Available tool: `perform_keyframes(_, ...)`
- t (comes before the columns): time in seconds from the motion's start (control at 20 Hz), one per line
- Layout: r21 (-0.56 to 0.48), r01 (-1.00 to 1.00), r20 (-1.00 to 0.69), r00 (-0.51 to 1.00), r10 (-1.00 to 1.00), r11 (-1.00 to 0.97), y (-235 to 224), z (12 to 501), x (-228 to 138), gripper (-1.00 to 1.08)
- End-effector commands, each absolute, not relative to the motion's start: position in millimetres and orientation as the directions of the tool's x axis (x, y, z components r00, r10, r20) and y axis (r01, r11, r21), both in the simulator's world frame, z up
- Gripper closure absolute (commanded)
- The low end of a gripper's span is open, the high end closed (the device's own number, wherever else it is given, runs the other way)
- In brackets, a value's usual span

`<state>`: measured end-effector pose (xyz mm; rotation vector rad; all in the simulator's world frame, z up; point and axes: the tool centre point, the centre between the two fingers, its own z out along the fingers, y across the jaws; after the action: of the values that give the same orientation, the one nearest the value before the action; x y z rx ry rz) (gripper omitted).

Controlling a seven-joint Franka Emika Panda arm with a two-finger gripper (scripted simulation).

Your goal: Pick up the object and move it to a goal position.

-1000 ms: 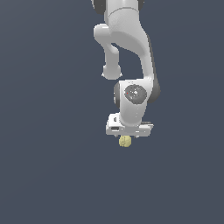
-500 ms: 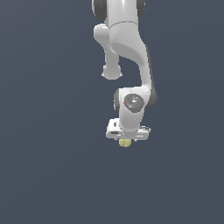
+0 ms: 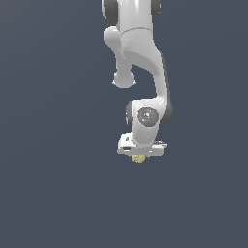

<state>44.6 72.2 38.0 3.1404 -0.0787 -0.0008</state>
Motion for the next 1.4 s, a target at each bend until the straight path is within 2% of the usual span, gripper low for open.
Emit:
perform_keyframes(0.0, 0.0, -0.05, 0.0, 0.999, -0.05, -0.999, 72.3, 38.0, 44.8, 1.08)
perform_keyframes(0.35, 0.0, -0.05, 0.0, 0.999, -0.05, -0.999, 71.9, 39.4, 45.1, 1.08)
perform_keyframes(0.65, 0.0, -0.05, 0.0, 0.999, -0.05, -0.999, 65.7, 58.9, 50.6, 1.08)
perform_keyframes(1.35, -0.001, -0.05, 0.0, 0.999, -0.05, -0.999, 30.4, 172.4, 85.2, 1.08)
